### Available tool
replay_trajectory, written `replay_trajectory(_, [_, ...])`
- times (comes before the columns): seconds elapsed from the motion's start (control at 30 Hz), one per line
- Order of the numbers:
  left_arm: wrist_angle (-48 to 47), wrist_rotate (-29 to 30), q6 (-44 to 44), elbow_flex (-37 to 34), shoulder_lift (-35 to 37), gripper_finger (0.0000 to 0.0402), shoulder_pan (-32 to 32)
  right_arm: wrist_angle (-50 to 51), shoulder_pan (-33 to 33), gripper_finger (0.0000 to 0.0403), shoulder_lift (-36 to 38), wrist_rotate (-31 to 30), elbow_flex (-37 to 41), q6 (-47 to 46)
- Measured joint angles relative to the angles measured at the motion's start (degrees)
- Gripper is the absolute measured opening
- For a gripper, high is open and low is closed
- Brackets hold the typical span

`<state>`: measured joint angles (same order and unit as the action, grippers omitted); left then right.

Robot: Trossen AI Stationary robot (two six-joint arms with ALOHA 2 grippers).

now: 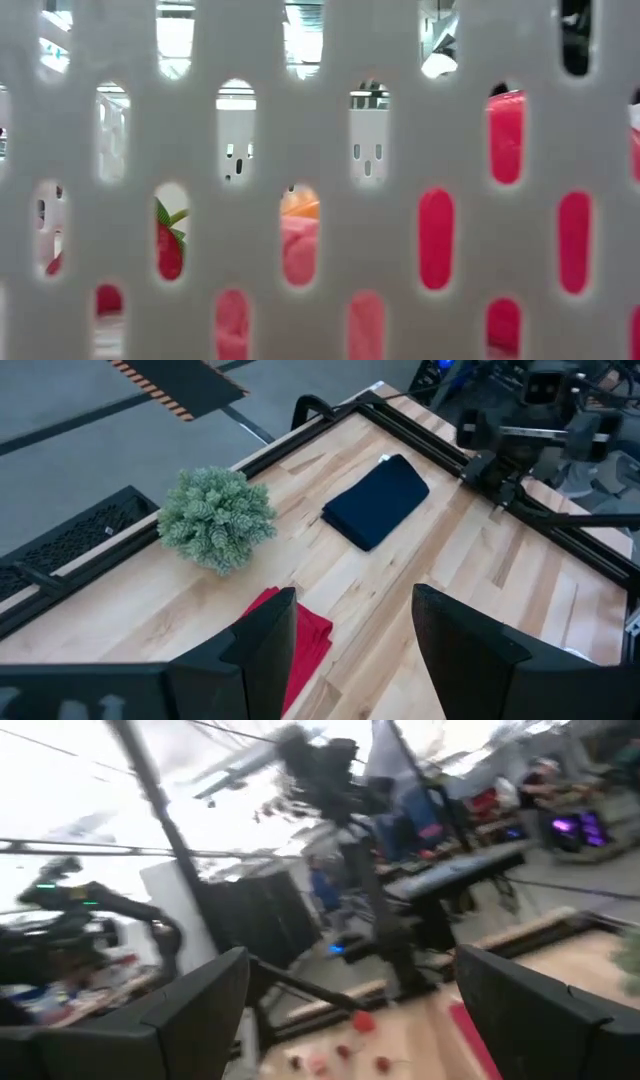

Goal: Pick and placing Produce into tupperware
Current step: Put the top blueberry into the white bin

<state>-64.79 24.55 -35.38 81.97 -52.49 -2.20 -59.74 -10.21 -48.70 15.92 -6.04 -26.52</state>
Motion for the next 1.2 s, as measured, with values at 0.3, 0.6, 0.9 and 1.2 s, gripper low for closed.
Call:
replay_trajectory(0.3, [0.0,2.6,-1.5,0.0,-0.3,0.0190,0.0,13.0,9.3,0.0374,12.3,-17.3,5.7,3.6])
replay_trajectory(0.6, [0.0,2.9,-2.1,0.0,-0.8,0.0190,0.0,35.0,13.9,0.0374,29.7,-28.6,5.7,7.6])
replay_trajectory(0.9, [-2.2,-8.1,-8.8,0.0,-1.1,0.0190,0.0,56.7,12.2,0.0374,46.5,-33.2,5.5,6.3])
replay_trajectory(1.2, [-4.9,-15.4,-2.7,-0.1,-3.0,0.0190,0.0,57.2,10.7,0.0374,47.2,-33.0,5.4,6.5])
